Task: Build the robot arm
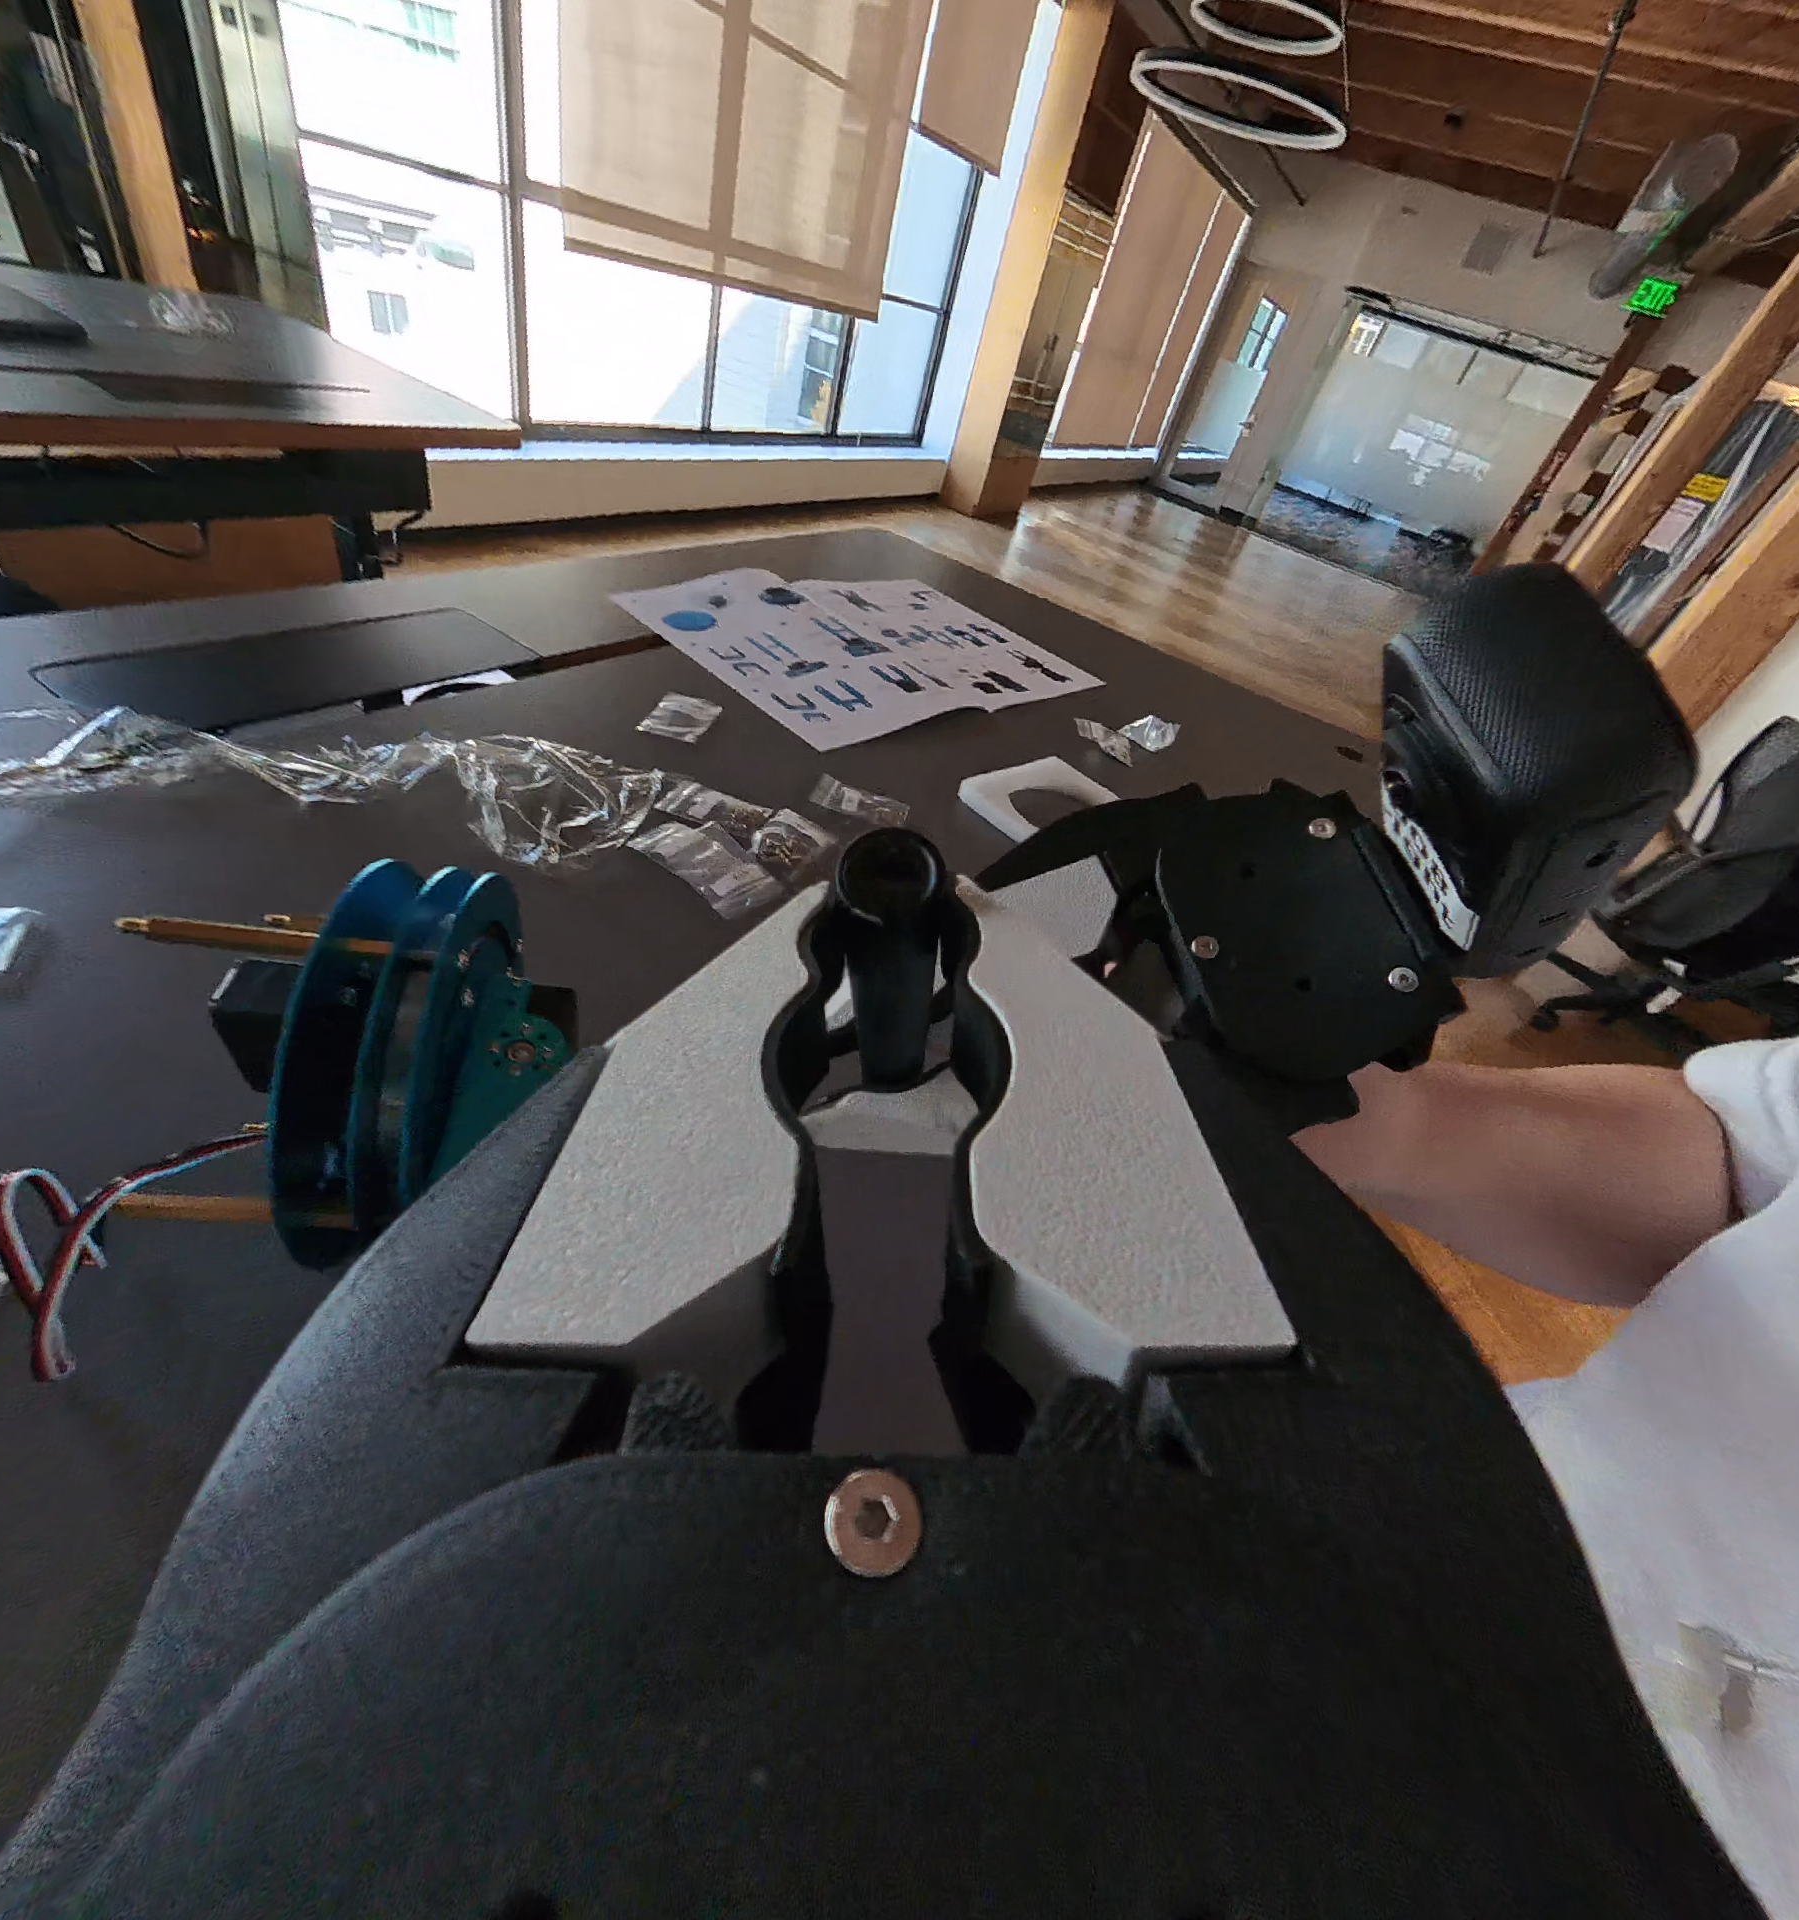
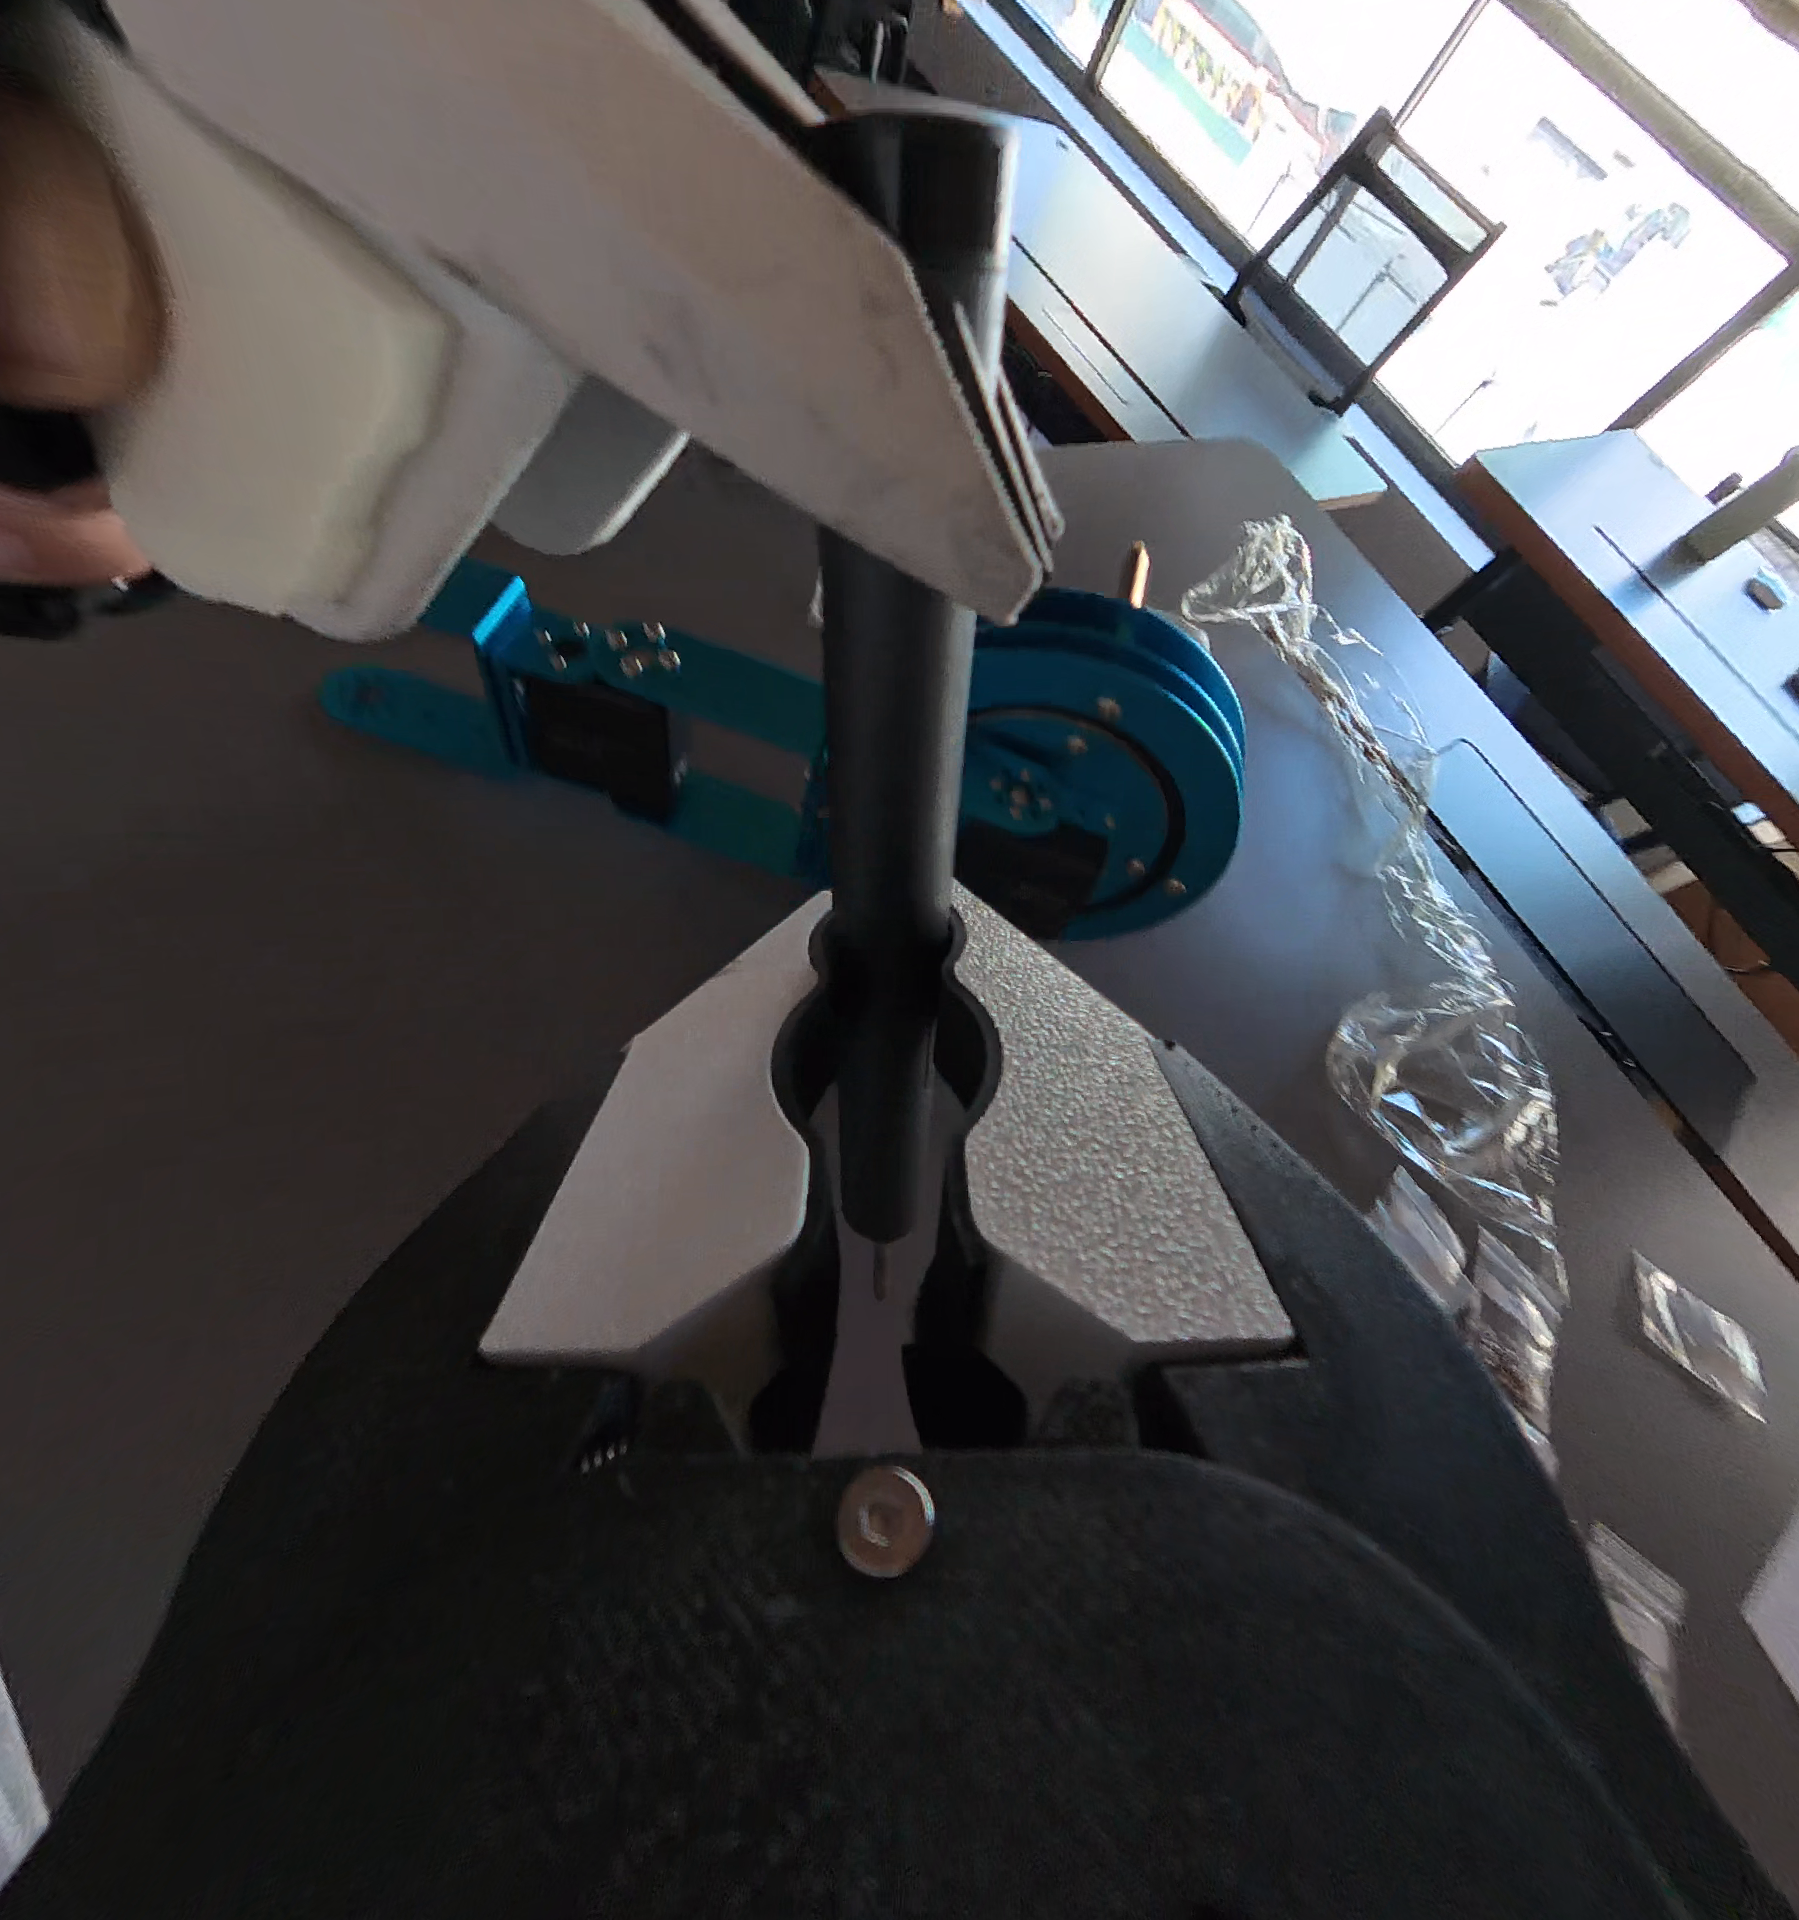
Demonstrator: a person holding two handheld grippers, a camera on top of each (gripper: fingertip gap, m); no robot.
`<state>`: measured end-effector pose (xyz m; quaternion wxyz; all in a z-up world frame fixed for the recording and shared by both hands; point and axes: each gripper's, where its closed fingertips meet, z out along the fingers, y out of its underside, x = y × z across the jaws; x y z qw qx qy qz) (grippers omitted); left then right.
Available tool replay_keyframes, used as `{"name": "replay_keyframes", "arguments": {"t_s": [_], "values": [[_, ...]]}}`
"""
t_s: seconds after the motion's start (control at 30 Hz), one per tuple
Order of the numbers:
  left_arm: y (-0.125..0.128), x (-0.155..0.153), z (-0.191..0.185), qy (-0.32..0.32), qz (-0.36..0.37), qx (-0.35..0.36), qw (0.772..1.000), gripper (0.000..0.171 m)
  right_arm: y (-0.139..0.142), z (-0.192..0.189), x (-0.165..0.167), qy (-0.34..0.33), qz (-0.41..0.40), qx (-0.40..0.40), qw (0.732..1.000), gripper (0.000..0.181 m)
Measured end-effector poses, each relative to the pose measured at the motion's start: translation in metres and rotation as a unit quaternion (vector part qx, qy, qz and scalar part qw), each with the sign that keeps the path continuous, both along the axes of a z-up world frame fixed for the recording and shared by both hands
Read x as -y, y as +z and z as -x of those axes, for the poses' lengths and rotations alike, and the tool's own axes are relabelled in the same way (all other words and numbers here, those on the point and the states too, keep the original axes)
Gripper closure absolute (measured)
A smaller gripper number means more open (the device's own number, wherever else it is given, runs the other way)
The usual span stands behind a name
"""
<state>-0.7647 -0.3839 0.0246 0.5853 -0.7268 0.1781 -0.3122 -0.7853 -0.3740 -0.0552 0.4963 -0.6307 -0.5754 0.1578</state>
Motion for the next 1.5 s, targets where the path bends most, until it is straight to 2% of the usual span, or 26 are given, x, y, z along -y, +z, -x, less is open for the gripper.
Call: {"name": "replay_keyframes", "arguments": {"t_s": [0.2,0.33,0.4,0.53,0.7,0.87,1.0,1.13,1.27,1.5], "values": [[-0.009,0.006,-0.021,-0.008,0.005,-0.003,1.000,0.147,-0.002,-0.040,-0.010,0.000,-0.051,0.031,0.998,0.170],[-0.022,0.007,-0.035,0.011,0.032,-0.015,0.999,0.133,-0.010,-0.074,-0.004,0.037,-0.051,0.060,0.996,0.170],[-0.033,0.014,-0.035,0.035,0.048,-0.027,0.998,0.126,-0.023,-0.095,0.006,0.072,-0.041,0.088,0.993,0.170],[-0.067,0.036,-0.001,0.139,0.075,-0.072,0.985,0.127,-0.064,-0.143,0.017,0.131,-0.022,0.182,0.974,0.171],[-0.084,0.077,0.046,0.234,0.098,-0.041,0.966,0.128,-0.102,-0.183,0.017,0.175,0.030,0.257,0.950,0.170],[-0.090,0.087,0.089,0.291,0.089,-0.157,0.939,0.118,-0.108,-0.187,0.005,0.187,0.039,0.263,0.946,0.170],[-0.095,0.075,0.108,0.266,0.101,-0.205,0.936,0.108,-0.108,-0.183,-0.004,0.206,0.015,0.275,0.939,0.170],[-0.117,0.060,0.117,0.216,0.137,-0.255,0.933,0.105,-0.108,-0.176,-0.010,0.213,0.005,0.285,0.935,0.166],[-0.138,0.045,0.129,0.186,0.149,-0.308,0.921,0.111,-0.107,-0.169,-0.011,0.221,-0.010,0.291,0.931,0.163],[-0.150,0.035,0.125,0.097,0.134,-0.293,0.942,0.136,-0.109,-0.159,-0.017,0.188,0.002,0.329,0.926,0.164]]}}
